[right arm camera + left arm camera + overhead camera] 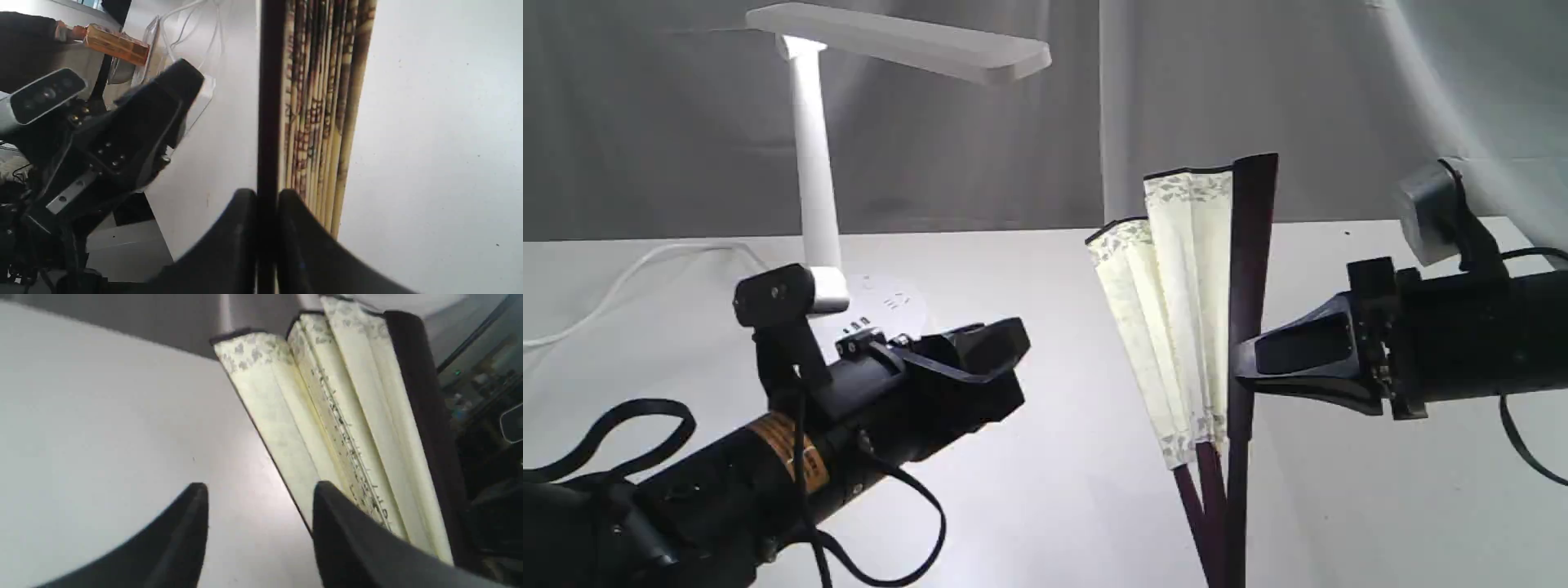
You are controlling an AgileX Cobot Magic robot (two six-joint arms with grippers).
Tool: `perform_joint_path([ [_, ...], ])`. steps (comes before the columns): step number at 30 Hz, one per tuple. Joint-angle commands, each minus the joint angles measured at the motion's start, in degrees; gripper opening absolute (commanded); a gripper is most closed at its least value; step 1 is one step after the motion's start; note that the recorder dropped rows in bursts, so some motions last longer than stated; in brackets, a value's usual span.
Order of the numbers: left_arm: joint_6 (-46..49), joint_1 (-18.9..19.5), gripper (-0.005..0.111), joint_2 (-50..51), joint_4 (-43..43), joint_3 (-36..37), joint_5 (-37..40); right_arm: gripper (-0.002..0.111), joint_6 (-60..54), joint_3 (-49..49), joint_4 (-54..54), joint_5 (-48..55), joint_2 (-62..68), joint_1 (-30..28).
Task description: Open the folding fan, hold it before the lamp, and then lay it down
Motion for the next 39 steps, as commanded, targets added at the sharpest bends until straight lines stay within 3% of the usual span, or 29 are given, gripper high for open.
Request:
perform_joint_path([
  [1, -13.78, 0.19, 0.048, 2.93, 2.91, 0.35, -2.12, 0.000, -0.08, 0.15, 0.83, 0.90, -0.57, -0.39],
  [6, -22.26, 0.19, 0.048, 7.30, 5.28, 0.35, -11.06, 0.000, -0.08, 0.15, 1.38, 0.90, -0.57, -0.39],
  [10, -29.36, 0.19, 0.048, 10.85, 2.32, -0.34, -19.05, 0.000, 0.08, 0.15, 1.38, 0.90, -0.57, -0.39],
  [13, -36.74, 1.59, 0.048, 13.94, 2.37, -1.72, -19.05, 0.000, 0.36, 0.15, 1.49, 0.90, -0.57, -0.39],
  [19, -47.09, 5.41, 0.048, 19.22, 13.52, -5.52, -19.05, 0.000, 0.98, 0.15, 1.92, 0.90, -0.57, 1.46],
  [28, -48.92, 7.97, 0.048, 19.74, 24.64, -15.17, -19.05, 0.000, 1.61, 0.15, 3.15, 0.90, -0.57, 3.04],
  [39, -50.35, 7.97, 0.048, 19.79, 23.52, -16.63, -16.96, 0.000, 1.83, 0.15, 3.77, 0.90, -0.57, 3.04],
])
